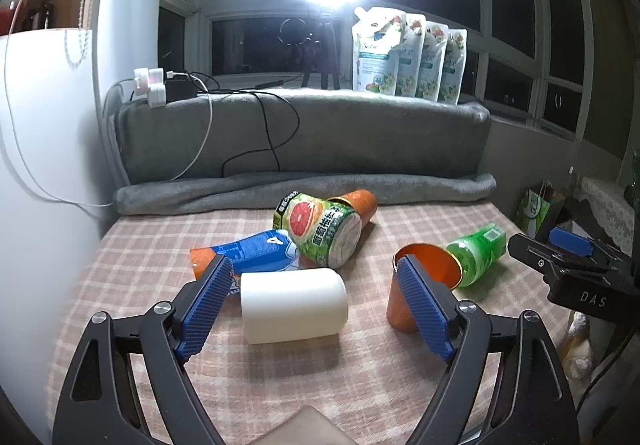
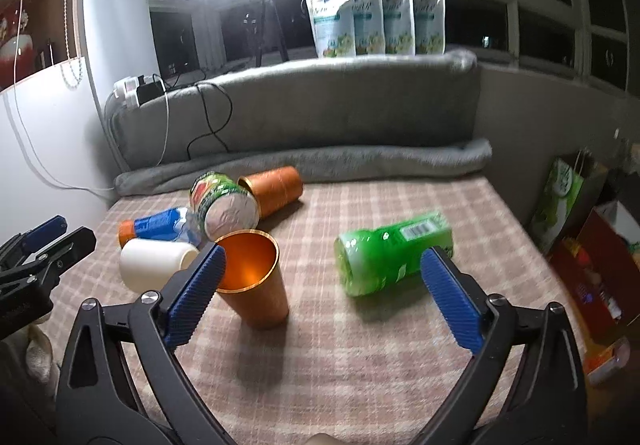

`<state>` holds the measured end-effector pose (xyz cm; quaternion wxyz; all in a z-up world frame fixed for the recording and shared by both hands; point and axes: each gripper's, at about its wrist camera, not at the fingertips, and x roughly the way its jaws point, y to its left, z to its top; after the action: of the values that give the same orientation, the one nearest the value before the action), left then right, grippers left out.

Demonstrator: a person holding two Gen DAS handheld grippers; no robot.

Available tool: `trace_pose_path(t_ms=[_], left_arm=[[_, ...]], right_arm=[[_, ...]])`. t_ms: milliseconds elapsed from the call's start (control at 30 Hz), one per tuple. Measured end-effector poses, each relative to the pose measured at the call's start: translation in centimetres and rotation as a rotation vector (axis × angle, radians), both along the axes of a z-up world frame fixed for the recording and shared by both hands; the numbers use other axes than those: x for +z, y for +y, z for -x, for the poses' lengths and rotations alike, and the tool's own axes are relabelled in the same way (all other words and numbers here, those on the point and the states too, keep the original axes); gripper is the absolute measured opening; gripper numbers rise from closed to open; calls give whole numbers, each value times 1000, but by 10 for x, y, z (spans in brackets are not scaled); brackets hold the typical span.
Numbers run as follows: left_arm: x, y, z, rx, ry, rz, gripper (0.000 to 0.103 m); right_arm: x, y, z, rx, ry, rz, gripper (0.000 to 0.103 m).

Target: Flip cup upright

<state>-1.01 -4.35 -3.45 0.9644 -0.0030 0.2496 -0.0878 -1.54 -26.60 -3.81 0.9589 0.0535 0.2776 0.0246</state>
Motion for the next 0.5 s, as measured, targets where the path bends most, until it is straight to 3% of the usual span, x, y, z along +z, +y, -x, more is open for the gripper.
trace_pose_path(t_ms=[500], left_arm=[[4, 4, -1, 0, 1, 49, 85]], right_arm=[[15, 3, 4, -63, -103, 64, 103]])
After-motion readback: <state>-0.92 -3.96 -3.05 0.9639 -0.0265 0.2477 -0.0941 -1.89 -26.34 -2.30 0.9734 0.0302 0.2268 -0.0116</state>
